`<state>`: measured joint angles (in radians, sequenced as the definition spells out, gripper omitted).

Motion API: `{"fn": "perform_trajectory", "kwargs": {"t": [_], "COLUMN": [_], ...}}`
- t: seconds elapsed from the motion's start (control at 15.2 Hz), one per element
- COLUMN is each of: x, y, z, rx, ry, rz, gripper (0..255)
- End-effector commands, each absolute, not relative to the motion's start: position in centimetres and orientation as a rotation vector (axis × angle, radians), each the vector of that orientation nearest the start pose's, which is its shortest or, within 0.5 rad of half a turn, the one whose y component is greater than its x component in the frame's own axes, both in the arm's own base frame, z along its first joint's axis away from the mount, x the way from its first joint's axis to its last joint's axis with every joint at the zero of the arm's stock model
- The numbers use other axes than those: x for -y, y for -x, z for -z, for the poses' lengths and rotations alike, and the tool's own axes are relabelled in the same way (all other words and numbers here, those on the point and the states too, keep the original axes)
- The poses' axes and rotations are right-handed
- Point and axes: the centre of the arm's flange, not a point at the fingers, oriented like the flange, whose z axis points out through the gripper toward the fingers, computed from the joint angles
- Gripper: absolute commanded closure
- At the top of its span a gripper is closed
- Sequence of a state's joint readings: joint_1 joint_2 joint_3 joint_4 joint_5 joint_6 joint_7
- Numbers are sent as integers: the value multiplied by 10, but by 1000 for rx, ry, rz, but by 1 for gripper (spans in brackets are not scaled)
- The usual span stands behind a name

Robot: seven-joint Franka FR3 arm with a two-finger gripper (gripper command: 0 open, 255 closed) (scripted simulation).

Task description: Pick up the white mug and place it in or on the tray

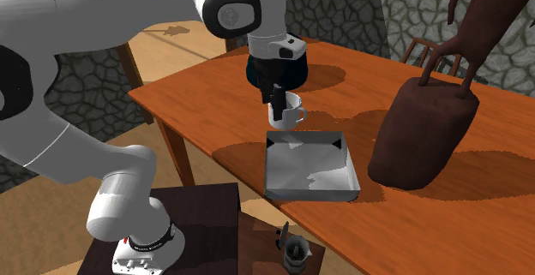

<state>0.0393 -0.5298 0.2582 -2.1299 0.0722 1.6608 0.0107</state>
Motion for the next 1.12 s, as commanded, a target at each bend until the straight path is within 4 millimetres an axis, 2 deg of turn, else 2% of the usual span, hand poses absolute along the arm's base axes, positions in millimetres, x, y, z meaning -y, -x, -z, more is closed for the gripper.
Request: {"fn": "perform_trajectory", "kwargs": {"t": [0.0, 0.46, 0.53, 1.06], "x": [-169, -256, -262, -260], "y": [-377, -404, -406, -408], "z": [-607, -601, -600, -560], "rx": [416, 479, 483, 483], "ry": [3160, 3143, 3142, 3142], "rz": [85, 82, 82, 82], "gripper": [0, 0, 0, 0]}}
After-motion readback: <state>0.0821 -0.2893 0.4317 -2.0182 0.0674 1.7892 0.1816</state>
